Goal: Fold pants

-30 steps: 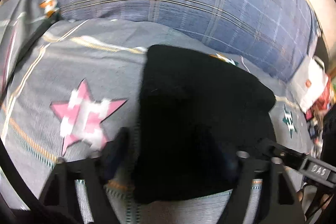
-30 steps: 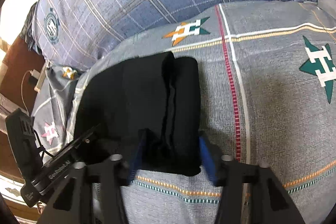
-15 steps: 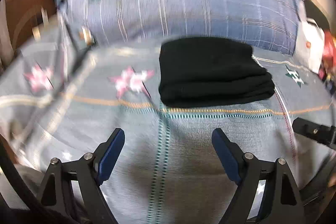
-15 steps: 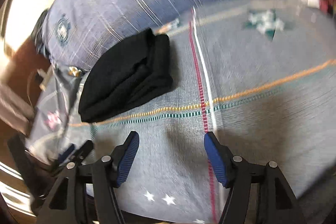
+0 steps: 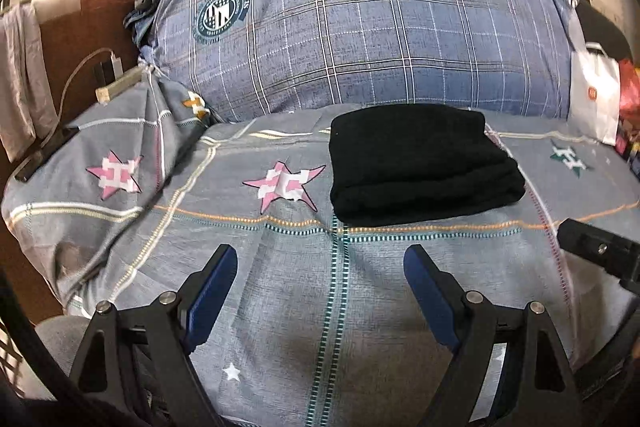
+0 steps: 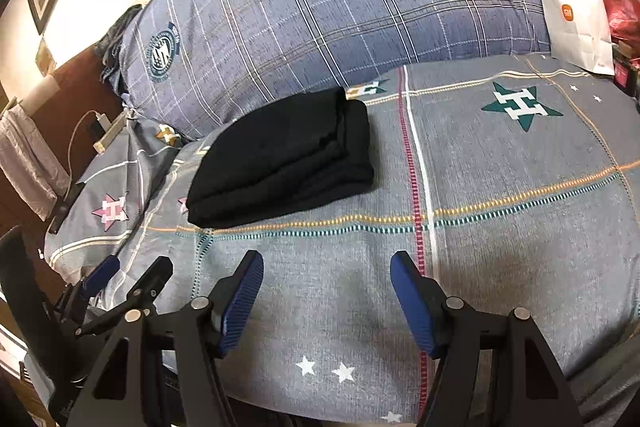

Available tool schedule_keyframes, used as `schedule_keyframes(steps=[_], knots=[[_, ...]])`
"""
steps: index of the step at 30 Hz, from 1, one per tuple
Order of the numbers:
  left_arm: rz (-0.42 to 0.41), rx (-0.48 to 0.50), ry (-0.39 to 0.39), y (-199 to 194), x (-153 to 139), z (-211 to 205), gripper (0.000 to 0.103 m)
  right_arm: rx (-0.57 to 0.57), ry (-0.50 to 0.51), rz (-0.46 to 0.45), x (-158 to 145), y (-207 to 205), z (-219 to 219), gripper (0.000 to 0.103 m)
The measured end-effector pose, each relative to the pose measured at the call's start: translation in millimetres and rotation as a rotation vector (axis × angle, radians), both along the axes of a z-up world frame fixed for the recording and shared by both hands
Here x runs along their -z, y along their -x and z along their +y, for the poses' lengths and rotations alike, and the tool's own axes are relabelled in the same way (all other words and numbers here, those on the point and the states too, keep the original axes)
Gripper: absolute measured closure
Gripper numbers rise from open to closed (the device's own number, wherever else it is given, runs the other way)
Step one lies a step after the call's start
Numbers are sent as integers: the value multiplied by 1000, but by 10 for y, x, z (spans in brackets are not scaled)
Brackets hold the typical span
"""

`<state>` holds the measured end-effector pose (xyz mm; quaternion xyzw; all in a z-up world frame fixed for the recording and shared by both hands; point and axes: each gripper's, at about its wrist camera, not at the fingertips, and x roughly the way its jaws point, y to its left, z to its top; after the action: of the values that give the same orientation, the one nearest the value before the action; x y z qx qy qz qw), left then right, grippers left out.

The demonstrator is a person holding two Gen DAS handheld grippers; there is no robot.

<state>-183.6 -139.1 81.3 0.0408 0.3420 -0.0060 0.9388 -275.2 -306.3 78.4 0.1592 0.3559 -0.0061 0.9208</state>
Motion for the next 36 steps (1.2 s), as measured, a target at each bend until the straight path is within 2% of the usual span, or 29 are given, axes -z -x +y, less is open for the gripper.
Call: schedule_keyframes(steps=[6, 18, 36], knots=[[13, -32, -8, -27, 25, 11, 17, -15, 31, -23, -21, 9, 61, 34], [-14, 3, -1, 17, 2, -10, 17, -25, 91, -45, -36, 18, 167, 33], [-30, 9, -3, 47, -22, -44, 17, -26, 87, -51, -45, 39, 152, 33]])
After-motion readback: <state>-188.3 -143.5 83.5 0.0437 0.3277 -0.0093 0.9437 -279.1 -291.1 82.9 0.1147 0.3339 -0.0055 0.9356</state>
